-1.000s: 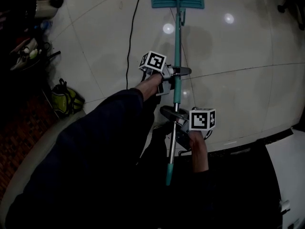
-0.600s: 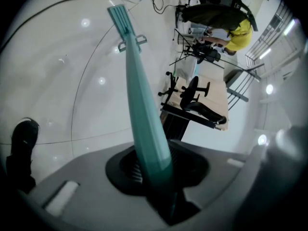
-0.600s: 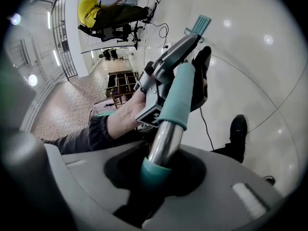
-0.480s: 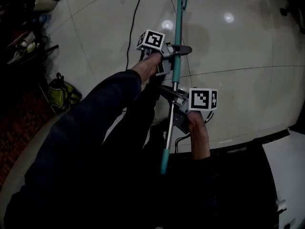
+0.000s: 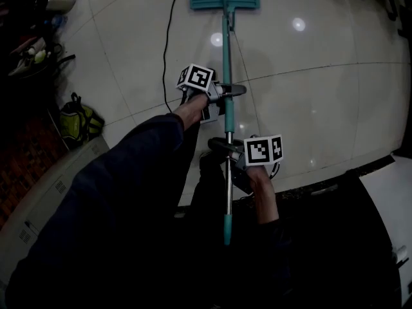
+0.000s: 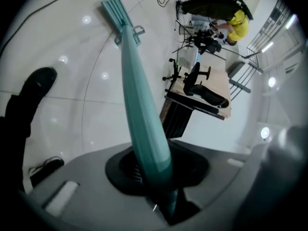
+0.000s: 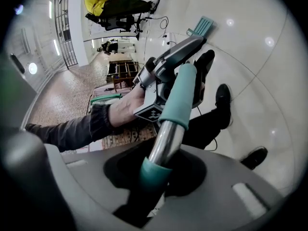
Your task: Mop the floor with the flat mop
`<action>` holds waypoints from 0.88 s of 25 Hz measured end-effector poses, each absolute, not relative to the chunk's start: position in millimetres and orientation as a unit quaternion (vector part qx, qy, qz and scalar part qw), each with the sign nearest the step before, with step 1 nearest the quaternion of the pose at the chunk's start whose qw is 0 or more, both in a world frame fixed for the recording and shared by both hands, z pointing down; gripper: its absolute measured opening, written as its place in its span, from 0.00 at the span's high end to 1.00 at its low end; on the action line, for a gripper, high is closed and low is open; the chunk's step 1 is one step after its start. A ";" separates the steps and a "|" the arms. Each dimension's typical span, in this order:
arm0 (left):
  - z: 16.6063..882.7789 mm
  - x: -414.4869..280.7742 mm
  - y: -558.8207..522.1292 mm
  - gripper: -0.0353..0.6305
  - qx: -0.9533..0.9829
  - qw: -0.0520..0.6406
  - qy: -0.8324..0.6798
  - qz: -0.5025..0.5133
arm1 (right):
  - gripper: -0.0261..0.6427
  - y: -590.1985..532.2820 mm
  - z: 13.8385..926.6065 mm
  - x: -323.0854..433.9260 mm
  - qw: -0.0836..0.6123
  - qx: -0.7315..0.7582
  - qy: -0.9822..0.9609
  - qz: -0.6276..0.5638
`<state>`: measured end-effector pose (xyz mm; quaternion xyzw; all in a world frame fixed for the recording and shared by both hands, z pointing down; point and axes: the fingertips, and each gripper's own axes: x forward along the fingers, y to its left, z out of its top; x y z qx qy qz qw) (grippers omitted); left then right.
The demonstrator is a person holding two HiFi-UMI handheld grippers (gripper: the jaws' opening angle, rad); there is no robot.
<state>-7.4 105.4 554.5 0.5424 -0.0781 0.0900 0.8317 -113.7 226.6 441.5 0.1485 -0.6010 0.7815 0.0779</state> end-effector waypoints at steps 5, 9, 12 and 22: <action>551.5 -7.5 229.1 0.76 0.529 0.840 -0.067 0.103 | 0.81 349.2 438.4 -109.7 0.111 0.141 -0.595 0.783; 558.7 -6.1 311.7 0.76 0.514 0.847 -0.066 0.119 | 0.81 426.1 439.4 -108.4 0.108 0.139 -0.582 0.794; 565.0 -4.6 361.1 0.76 0.503 0.852 -0.063 0.132 | 0.80 469.2 440.7 -108.3 0.096 0.140 -0.573 0.802; 573.5 -1.2 402.0 0.76 0.488 0.856 -0.048 0.164 | 0.80 502.4 446.5 -105.7 0.098 0.144 -0.561 0.809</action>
